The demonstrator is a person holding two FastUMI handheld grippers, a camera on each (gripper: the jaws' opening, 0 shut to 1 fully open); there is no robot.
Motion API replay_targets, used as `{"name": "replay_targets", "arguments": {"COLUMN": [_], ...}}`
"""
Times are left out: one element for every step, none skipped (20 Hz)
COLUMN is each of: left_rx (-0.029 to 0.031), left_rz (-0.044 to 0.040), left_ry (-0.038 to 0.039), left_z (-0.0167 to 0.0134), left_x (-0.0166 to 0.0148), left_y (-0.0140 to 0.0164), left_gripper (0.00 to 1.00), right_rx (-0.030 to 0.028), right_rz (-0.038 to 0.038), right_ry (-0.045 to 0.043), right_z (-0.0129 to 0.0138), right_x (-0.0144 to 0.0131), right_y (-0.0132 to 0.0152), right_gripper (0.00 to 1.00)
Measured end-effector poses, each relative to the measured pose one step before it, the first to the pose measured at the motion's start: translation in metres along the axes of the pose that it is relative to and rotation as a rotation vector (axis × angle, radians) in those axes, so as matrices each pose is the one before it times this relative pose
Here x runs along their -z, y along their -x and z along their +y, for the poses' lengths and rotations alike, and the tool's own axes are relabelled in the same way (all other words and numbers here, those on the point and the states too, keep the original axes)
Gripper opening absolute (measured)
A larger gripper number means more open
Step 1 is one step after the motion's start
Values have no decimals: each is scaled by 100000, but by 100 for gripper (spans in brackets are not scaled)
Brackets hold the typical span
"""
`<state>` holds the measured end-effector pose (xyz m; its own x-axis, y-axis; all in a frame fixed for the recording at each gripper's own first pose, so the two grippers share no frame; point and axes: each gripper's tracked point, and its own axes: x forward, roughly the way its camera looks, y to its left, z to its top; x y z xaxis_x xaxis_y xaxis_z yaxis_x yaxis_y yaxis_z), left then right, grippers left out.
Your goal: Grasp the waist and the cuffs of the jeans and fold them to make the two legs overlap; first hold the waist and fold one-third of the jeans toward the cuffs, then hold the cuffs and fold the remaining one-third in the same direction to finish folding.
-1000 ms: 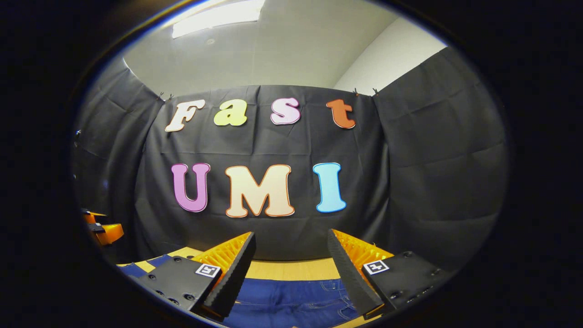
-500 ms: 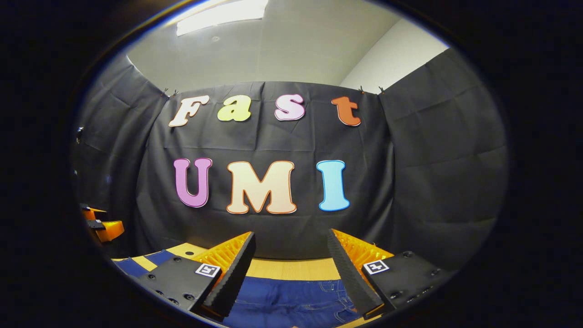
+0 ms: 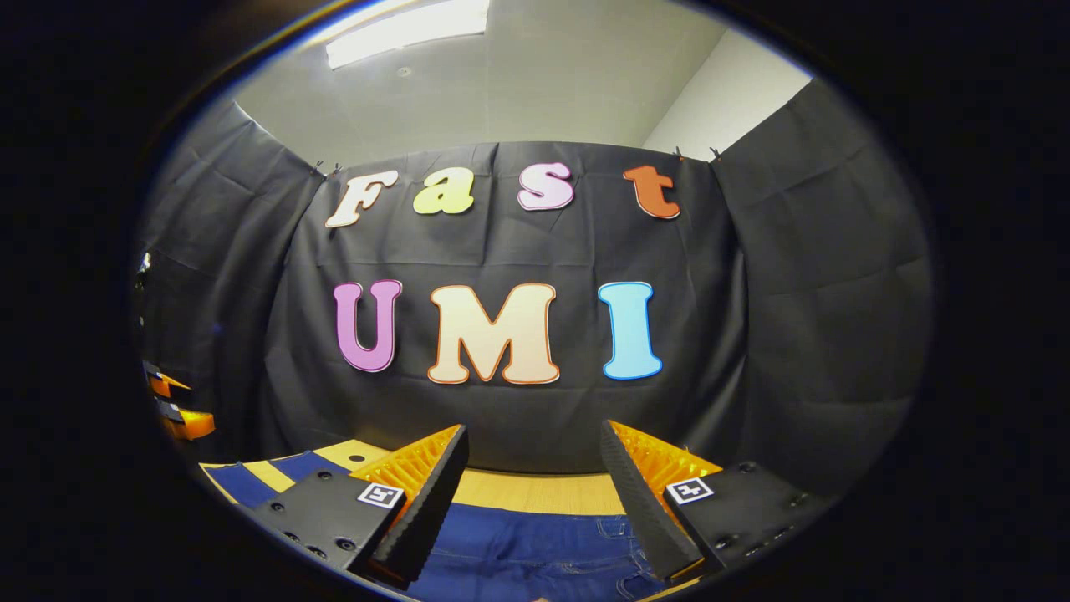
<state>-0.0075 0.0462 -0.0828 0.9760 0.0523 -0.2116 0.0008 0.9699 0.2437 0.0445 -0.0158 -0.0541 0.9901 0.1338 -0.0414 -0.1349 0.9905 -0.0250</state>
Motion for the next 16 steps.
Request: {"name": "replay_targets", "arguments": {"left_rx": [-652, 678, 1318, 1745, 2005, 2826, 3112, 2688, 2494, 2426, 2849, 3038, 2590, 1811, 914, 681], "left_rz": [2625, 2529, 3178, 2699, 3346, 4861, 3376, 3064, 4003, 2746, 3372, 3901, 3446, 2782, 2372, 2176], "left_ry": [-4518, -4450, -4438, -3798, -3423, -3095, -3113, -3601, -4347, -4415, -3831, -3084, -2608, -2701, -2888, -2857], "left_z": [791, 657, 166, 123, -7, -128, -378, -466, -391, -467, -584, -810, -763, -264, -262, -296], "left_x": [1053, 1024, 1419, 956, 1220, 1640, 1357, 1414, 1461, 1199, 1236, 1661, 1361, 800, 840, 1009], "left_y": [33, -65, 21, -71, -857, -257, -269, -47, -95, -166, -362, -245, -434, -235, -409, -427], "left_gripper": [94, 99, 99, 95, 95, 95, 95, 96, 95, 95, 96, 95, 95, 96, 96, 96], "right_rx": [-696, -310, 9, 341, 1163, 753, -84, 221, 518, 325, 185, 137, 7, 278, 374, 339], "right_rz": [295, -43, 255, 454, 993, 851, -220, 78, 1004, 828, 253, 397, 439, 582, 650, 724], "right_ry": [286, 984, 768, -9, -855, -1829, -1617, -168, 934, 1019, 582, 253, 254, 377, 354, 188], "right_z": [243, 192, 55, 110, -2, 150, 447, 205, -151, -39, 203, 34, 25, -13, -108, 12], "right_x": [361, 180, 201, 269, 370, 228, -106, 114, 511, 377, 172, 110, 399, 297, 296, 256], "right_y": [-287, -384, -480, -489, -463, -419, -537, -579, -304, -273, -114, -159, -170, -83, -71, -86], "right_gripper": [98, 98, 97, 97, 98, 98, 98, 98, 97, 97, 98, 98, 98, 98, 98, 98]}}
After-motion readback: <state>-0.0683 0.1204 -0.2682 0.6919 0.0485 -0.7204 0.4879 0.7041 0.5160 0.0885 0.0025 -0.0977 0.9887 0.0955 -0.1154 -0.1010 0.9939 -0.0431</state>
